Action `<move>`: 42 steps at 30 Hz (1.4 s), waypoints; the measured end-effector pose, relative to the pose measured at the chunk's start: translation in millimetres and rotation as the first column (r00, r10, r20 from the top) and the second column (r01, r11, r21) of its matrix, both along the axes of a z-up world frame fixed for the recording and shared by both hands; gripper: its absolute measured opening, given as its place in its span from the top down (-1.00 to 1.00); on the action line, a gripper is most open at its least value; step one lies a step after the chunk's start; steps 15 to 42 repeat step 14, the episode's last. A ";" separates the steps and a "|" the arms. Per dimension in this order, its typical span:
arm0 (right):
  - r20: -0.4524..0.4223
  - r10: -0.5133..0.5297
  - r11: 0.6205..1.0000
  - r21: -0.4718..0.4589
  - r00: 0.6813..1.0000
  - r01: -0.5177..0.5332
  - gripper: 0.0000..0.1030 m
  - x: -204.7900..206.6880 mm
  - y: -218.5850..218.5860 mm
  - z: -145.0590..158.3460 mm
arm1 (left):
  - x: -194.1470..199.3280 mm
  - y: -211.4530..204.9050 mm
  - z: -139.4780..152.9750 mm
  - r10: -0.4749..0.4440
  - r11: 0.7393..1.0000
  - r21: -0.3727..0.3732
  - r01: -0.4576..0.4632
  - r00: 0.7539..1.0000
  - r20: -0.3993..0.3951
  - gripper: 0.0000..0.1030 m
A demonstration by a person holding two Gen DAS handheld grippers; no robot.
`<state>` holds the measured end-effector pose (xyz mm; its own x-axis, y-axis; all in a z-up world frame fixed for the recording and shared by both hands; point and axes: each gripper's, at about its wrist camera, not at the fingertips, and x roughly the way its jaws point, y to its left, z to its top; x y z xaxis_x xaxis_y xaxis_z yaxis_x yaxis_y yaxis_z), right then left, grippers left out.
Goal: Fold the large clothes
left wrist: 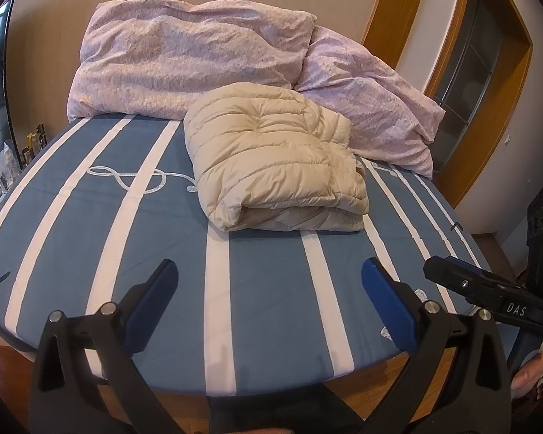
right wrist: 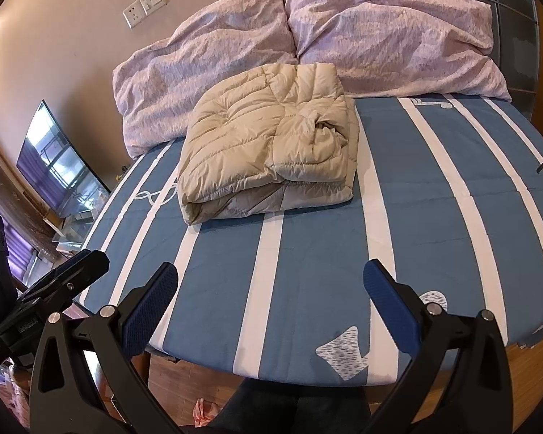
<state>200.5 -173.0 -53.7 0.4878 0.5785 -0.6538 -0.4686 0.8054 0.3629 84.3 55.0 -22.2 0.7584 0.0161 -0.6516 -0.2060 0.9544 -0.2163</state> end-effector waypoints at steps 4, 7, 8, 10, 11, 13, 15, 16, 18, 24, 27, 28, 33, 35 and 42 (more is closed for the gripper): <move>-0.004 -0.001 1.000 0.000 1.000 0.001 -0.97 0.5 0.3 -0.9 | 0.0 -0.2 -0.4 0.002 1.000 0.004 -0.002 1.000 -0.001 -0.96; -0.003 0.000 1.000 -0.001 1.000 0.000 -0.97 0.8 0.1 -0.9 | 0.8 0.0 -1.4 0.007 1.000 0.006 -0.007 1.000 -0.002 -0.96; -0.004 0.000 1.000 -0.001 1.000 0.000 -0.97 0.9 0.1 -1.2 | 0.7 0.0 -1.9 0.009 1.000 0.009 -0.009 1.000 -0.002 -0.96; -0.005 0.001 1.000 -0.001 1.000 -0.001 -0.97 1.9 0.1 -1.8 | 0.8 0.6 -1.7 0.010 1.000 0.009 -0.010 1.000 -0.002 -0.96; -0.007 0.001 1.000 -0.002 1.000 -0.001 -0.97 2.7 0.6 -2.6 | 1.0 0.9 -1.9 0.010 1.000 0.008 -0.010 1.000 -0.002 -0.96; -0.009 0.000 1.000 -0.001 1.000 0.000 -0.97 3.5 0.7 -3.4 | 0.9 0.9 -1.4 0.009 1.000 0.009 -0.009 1.000 -0.003 -0.96; -0.010 0.000 1.000 0.000 1.000 0.000 -0.97 3.6 0.7 -4.1 | 0.9 1.1 -2.0 0.009 1.000 0.009 -0.009 1.000 -0.004 -0.96; -0.010 0.000 1.000 0.000 1.000 0.000 -0.97 3.6 0.7 -4.1 | 0.9 1.1 -2.0 0.009 1.000 0.009 -0.009 1.000 -0.004 -0.96; -0.010 0.000 1.000 0.000 1.000 0.000 -0.97 3.6 0.7 -4.1 | 0.9 1.1 -2.0 0.009 1.000 0.009 -0.009 1.000 -0.004 -0.96; -0.010 0.000 1.000 0.000 1.000 0.000 -0.97 3.6 0.7 -4.1 | 0.9 1.1 -2.0 0.009 1.000 0.009 -0.009 1.000 -0.004 -0.96; -0.010 0.000 1.000 0.000 1.000 0.000 -0.97 3.6 0.7 -4.1 | 0.9 1.1 -2.0 0.009 1.000 0.009 -0.009 1.000 -0.004 -0.96; -0.010 0.000 1.000 0.000 1.000 0.000 -0.97 3.6 0.7 -4.1 | 0.9 1.1 -2.0 0.009 1.000 0.009 -0.009 1.000 -0.004 -0.96; -0.010 0.000 1.000 0.000 1.000 0.000 -0.97 3.6 0.7 -4.1 | 0.9 1.1 -2.0 0.009 1.000 0.009 -0.009 1.000 -0.004 -0.96; -0.010 0.000 1.000 0.000 1.000 0.000 -0.97 3.6 0.7 -4.1 | 0.9 1.1 -2.0 0.009 1.000 0.009 -0.009 1.000 -0.004 -0.96; -0.010 0.000 1.000 0.000 1.000 0.000 -0.97 3.6 0.7 -4.1 | 0.9 1.1 -2.0 0.009 1.000 0.009 -0.009 1.000 -0.004 -0.96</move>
